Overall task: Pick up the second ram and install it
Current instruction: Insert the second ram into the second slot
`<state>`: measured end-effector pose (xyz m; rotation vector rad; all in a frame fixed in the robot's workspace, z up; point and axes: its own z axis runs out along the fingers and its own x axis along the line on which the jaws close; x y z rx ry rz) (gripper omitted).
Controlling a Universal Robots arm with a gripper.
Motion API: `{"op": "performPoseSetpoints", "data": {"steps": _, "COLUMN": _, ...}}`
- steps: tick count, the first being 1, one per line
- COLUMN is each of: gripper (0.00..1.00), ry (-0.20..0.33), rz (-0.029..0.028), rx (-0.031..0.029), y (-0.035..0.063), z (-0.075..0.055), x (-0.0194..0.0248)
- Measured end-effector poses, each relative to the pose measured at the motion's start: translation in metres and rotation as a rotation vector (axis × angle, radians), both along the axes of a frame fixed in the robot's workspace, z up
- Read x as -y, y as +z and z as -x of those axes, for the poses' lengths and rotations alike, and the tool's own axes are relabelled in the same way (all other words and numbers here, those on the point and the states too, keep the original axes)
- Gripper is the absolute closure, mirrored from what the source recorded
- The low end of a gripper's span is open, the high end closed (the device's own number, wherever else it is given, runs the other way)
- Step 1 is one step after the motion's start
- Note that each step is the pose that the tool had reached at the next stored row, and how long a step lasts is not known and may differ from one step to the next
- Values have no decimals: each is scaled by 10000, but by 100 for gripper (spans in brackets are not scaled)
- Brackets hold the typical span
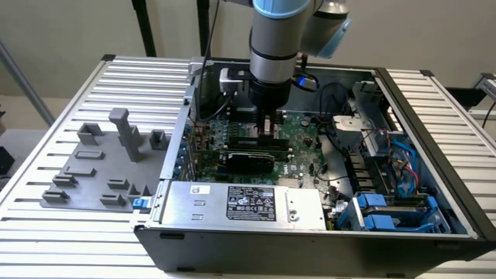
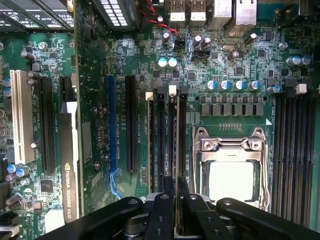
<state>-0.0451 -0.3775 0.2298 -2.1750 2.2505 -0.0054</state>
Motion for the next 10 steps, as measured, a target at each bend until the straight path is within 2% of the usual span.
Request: {"op": "performPoseSetpoints", "data": {"steps": 10, "gripper": 86, "ry": 120, "rz": 15, "rx": 0, "y": -22, "z": 9, "x": 0}}
